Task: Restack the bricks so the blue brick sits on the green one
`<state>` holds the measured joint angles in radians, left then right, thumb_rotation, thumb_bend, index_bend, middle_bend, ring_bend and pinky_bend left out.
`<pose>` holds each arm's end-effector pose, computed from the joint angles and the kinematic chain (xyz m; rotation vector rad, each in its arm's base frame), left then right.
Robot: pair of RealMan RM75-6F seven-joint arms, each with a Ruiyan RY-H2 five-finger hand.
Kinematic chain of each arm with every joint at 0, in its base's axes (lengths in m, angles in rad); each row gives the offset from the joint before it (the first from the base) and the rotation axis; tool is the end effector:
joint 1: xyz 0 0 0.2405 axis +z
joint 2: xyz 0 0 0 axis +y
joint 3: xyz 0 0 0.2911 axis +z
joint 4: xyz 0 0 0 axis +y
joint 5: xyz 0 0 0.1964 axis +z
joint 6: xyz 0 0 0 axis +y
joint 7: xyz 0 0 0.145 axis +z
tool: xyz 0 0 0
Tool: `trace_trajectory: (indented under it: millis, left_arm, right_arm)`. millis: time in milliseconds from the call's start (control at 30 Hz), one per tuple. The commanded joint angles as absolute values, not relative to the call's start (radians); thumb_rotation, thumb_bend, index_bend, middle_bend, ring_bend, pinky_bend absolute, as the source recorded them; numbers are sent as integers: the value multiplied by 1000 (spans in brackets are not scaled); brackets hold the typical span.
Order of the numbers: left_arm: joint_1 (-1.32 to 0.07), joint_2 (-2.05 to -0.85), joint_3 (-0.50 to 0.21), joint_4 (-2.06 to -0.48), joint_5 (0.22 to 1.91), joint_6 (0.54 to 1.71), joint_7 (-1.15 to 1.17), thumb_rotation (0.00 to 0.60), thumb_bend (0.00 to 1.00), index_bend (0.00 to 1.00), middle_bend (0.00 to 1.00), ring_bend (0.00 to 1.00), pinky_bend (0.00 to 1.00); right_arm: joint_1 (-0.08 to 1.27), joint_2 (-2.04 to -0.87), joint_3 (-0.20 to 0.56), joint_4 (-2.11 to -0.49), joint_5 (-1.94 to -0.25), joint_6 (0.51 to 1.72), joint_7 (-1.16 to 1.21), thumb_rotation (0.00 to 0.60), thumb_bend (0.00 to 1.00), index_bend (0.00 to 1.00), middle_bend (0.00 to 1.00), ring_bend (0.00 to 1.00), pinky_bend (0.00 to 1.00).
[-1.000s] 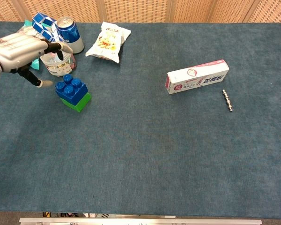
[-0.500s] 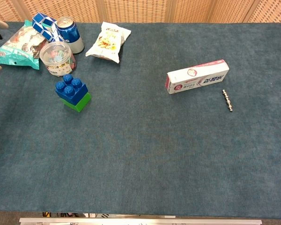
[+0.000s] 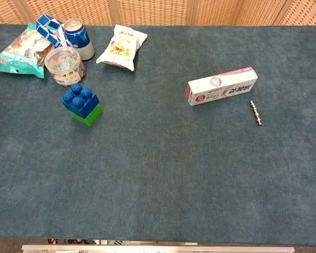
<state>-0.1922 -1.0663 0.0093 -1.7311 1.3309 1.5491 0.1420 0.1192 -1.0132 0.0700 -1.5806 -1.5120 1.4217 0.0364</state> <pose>-0.3221 0.2042 0.2038 -1.3294 -0.8502 -0.8306 -0.3408 -0.2000 0.2218 1.4554 -0.8288 0.8382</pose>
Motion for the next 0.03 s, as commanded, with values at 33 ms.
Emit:
trace_trajectory:
  millis: [33]
  left_arm:
    - [-169, -1076, 12, -1728, 1359, 1578, 133, 600, 229, 175, 275, 211, 228]
  right_arm:
    - [120, -1010, 69, -1586, -1516, 1423, 36, 600, 311, 371, 370, 274, 311]
